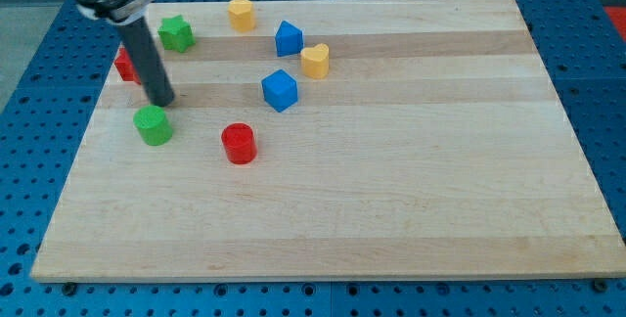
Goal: Move the green blocks diagonal to the red star
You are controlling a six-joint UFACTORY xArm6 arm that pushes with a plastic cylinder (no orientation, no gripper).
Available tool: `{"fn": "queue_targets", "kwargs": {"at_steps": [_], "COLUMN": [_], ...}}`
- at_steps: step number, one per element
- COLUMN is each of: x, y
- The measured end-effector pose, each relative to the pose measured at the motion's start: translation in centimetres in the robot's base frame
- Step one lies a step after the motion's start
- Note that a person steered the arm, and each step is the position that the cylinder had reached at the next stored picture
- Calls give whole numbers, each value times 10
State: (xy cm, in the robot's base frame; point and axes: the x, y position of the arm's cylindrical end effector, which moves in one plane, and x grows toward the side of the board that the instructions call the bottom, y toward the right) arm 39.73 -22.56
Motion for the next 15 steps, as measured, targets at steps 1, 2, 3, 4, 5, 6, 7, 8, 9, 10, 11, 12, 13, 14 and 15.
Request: {"fn": "queue_targets", "kwargs": {"at_steps": [1,2,3,4,5,6,7,8,9,10,11,12,13,14,15], "x": [12,61,98,94,67,43,43,43,38,33,22,12,0,-10,-10], "y": [-35,-61,-28,12,12,6,-5,-31,-30,-14,-6,-6,-6,-6,-8]}}
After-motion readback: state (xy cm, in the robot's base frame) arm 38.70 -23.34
